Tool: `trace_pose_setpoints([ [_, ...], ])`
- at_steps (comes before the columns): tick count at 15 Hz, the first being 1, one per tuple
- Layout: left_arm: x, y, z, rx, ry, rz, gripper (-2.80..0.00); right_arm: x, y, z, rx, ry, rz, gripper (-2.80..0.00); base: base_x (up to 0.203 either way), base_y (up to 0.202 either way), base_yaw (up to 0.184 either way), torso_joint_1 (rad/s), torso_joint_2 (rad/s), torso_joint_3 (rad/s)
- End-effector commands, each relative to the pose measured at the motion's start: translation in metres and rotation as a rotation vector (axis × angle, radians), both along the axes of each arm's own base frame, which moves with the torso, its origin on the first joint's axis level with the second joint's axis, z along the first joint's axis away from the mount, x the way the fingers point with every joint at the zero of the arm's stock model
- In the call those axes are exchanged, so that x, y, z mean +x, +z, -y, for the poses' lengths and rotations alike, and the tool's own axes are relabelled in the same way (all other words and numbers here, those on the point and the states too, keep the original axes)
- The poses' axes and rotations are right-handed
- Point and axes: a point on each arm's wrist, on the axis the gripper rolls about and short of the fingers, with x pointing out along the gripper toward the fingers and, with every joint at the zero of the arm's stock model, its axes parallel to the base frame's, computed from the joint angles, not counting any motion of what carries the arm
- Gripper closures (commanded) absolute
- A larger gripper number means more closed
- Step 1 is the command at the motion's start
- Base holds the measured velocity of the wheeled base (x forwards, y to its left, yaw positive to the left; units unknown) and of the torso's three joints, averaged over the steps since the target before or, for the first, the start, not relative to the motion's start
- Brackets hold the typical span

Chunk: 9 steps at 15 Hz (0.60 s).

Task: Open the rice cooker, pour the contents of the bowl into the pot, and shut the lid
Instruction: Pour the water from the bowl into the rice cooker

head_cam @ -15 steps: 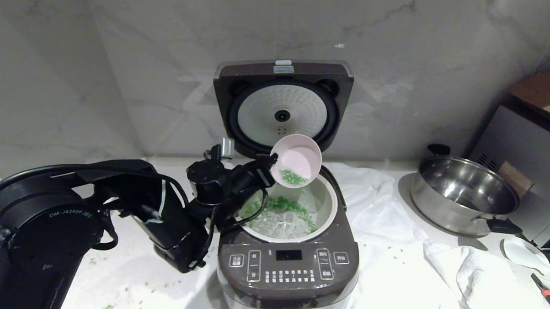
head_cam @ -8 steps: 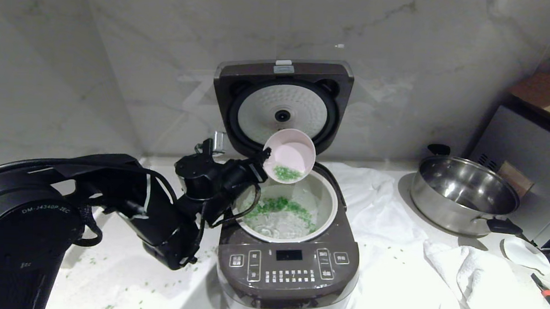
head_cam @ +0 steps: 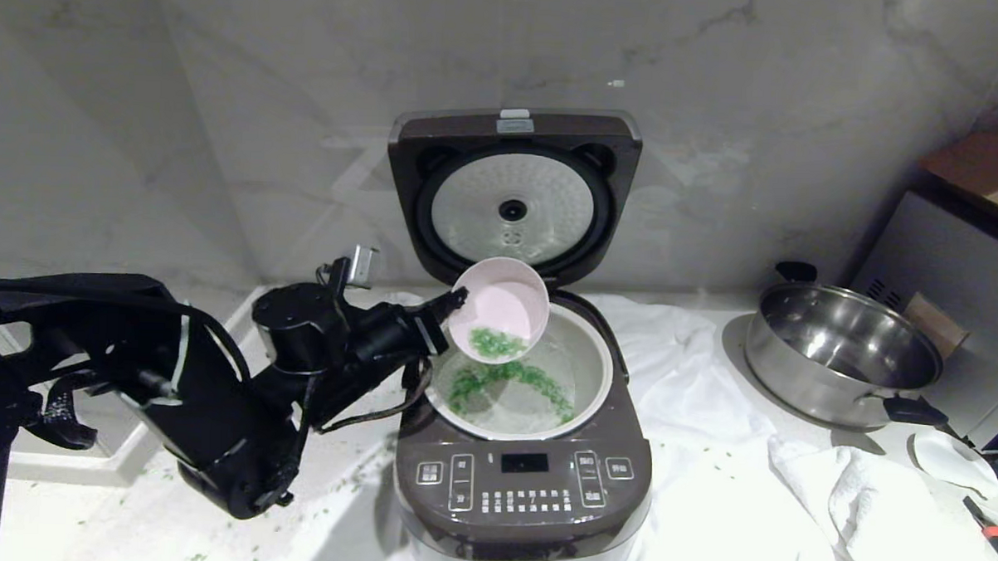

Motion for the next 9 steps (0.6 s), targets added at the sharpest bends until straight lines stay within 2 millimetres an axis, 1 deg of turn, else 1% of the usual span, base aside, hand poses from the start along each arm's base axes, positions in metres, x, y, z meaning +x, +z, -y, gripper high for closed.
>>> trace_pose_setpoints([
  [1,-0.011,0.022,-0.017,-0.010,-0.011,0.054,0.00,0.000,0.000,0.000,-0.001,0.001,0.000,0.00,0.000,0.000,0.000,0.000,0.00,0.000],
  [2,-0.011,0.028,-0.022,-0.002,-0.002,0.059,0.00,0.000,0.000,0.000,-0.001,0.001,0.000,0.00,0.000,0.000,0.000,0.000,0.00,0.000],
  [5,-0.012,0.045,-0.040,0.043,0.041,-0.030,0.00,0.000,0.000,0.000,-0.001,0.001,0.000,0.00,0.000,0.000,0.000,0.000,0.00,0.000],
  [7,-0.012,0.059,-0.056,0.069,0.081,-0.094,0.00,0.000,0.000,0.000,-0.001,0.001,0.000,0.00,0.000,0.000,0.000,0.000,0.00,0.000],
  [9,-0.012,0.070,-0.075,0.086,0.121,-0.114,0.00,0.000,0.000,0.000,-0.001,0.001,0.000,0.00,0.000,0.000,0.000,0.000,0.00,0.000],
])
